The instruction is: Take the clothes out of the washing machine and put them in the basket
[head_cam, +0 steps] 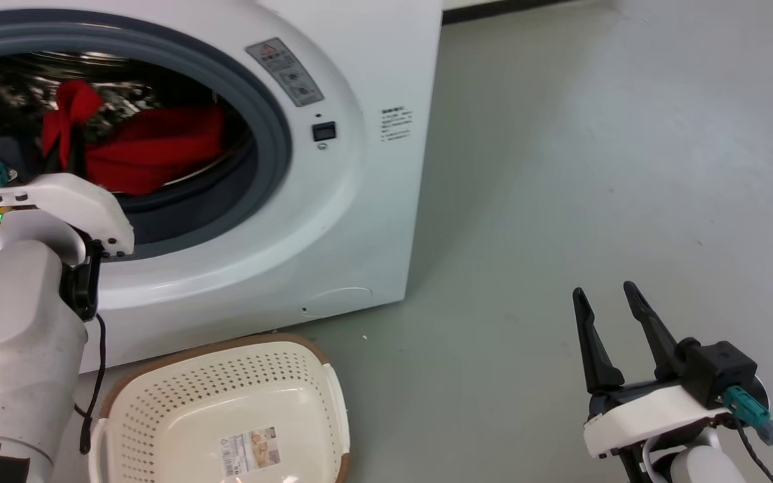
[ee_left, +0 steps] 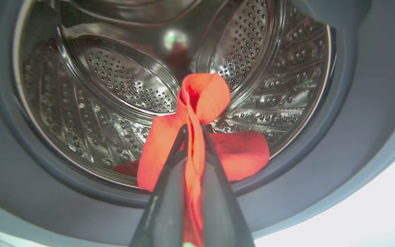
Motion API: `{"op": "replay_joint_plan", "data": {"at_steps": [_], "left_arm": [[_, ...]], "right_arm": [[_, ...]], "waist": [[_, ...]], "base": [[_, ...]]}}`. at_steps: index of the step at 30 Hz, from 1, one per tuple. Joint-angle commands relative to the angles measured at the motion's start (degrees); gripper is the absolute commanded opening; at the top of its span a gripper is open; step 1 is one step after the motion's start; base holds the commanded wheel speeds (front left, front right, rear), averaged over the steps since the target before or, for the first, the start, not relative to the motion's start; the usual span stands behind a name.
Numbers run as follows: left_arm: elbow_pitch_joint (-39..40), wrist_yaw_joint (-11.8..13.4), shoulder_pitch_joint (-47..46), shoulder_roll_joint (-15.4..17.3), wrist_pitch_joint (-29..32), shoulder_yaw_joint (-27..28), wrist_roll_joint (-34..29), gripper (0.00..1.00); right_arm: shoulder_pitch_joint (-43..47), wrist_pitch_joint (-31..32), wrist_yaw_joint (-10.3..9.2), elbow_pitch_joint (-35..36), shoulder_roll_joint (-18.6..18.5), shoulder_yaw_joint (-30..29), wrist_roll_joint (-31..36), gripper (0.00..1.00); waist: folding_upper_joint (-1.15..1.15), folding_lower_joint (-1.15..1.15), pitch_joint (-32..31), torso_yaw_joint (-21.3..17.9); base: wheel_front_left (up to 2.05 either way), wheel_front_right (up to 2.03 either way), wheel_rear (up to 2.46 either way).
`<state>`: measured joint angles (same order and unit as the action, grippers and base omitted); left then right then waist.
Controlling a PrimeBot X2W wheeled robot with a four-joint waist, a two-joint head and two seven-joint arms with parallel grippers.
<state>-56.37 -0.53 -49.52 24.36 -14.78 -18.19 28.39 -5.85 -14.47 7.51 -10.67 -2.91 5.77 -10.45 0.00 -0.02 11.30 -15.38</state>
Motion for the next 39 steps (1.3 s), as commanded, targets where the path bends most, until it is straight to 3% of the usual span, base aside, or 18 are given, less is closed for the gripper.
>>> {"op": "replay_joint_plan", "data": {"at_steps": [1,8,17,31,35,39], "left_arm": [[0.79,-0.07,0.76,-0.33,-0.3,0.04,-0.25,0.0],[10.26,1.31,3.53,-1.09,-0.49,1.44,-1.27,0.0],[28.67,4.34,15.47,-1.5,-0.42,4.73,-2.08,0.0],[59.63,10.89,34.04,-0.85,2.29,4.38,-4.29,0.0],[64.81,13.27,39.56,-1.79,3.55,3.97,-3.8,0.0],[64.36,14.49,43.88,-2.7,5.03,2.98,-2.86,0.0]], "right_arm": [[0.62,0.24,-0.04,0.36,0.05,-0.34,0.6,1.0],[1.96,1.72,-0.04,1.93,0.06,-1.78,1.27,1.0],[2.69,3.06,-0.04,3.47,0.06,-2.57,1.7,1.0],[3.51,4.42,-0.04,5.56,0.06,-2.59,2.81,1.0],[3.75,4.59,-0.04,6.15,0.06,-2.75,2.99,1.0],[3.46,4.68,-0.04,6.67,0.06,-2.71,2.95,1.0]], "waist": [[0.0,0.02,-2.19,2.33],[0.0,0.02,-3.37,5.34],[0.0,0.02,-4.14,7.97],[0.0,0.02,-4.6,12.29],[0.0,0.02,-4.3,12.89],[0.0,0.02,-3.38,13.23]], "base": [[0.0,0.0,0.0],[0.0,0.0,0.0],[0.0,0.0,0.0],[0.0,0.0,0.0],[0.0,0.0,0.0],[0.0,0.0,0.0]]}}
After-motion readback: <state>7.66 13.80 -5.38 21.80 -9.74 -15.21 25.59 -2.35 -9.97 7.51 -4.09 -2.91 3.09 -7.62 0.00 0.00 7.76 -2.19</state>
